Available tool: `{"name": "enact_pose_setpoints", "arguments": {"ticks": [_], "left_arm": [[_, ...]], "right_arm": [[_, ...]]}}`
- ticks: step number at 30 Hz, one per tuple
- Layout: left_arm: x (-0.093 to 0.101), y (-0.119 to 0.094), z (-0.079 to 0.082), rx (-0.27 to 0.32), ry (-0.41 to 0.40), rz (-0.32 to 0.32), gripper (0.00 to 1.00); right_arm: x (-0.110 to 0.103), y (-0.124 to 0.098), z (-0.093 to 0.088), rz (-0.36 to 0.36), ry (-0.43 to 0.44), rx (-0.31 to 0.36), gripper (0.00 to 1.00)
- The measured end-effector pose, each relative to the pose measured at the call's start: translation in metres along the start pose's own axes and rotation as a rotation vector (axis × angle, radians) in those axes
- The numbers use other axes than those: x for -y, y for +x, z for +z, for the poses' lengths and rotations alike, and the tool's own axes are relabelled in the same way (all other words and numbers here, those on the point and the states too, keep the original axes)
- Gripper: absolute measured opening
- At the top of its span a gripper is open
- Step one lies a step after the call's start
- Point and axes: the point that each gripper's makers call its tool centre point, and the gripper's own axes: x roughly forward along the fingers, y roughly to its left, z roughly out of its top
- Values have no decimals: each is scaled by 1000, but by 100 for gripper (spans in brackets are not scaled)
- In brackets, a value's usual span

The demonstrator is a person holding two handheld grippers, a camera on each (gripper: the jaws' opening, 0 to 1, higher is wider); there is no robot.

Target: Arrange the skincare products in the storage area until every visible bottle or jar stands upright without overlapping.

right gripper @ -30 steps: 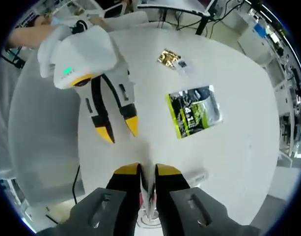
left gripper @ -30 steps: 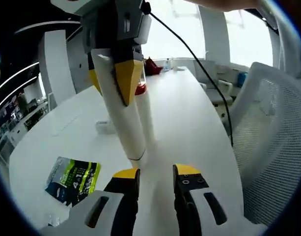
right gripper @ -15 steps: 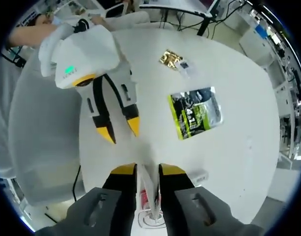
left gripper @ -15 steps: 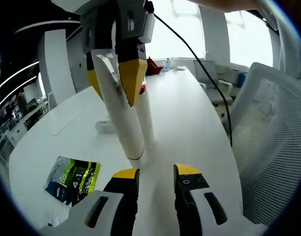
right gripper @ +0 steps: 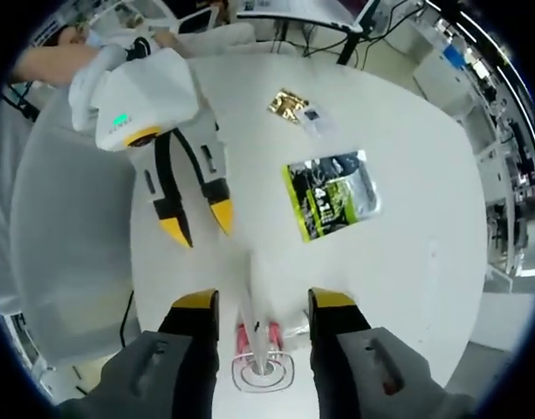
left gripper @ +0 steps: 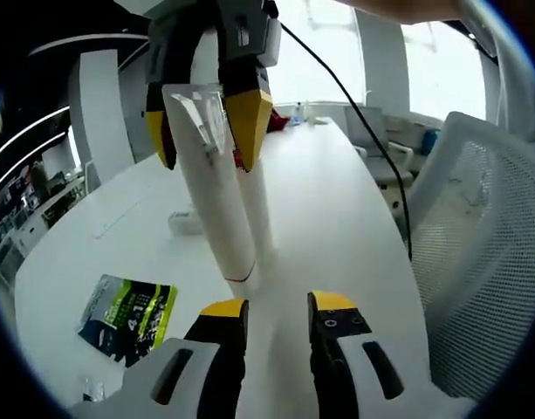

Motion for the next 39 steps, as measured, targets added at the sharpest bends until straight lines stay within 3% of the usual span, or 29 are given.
{"name": "enact_pose_setpoints", "arguments": {"ticks": [17,39], "left_arm": [[2,-1,-4,-15,-9,-5,28],[4,-2,-10,-70,14,13,27]], "right_arm": [[4,-19,-30,-43,84,19,56],[-8,-46,-79,-166,297,103,76]]}}
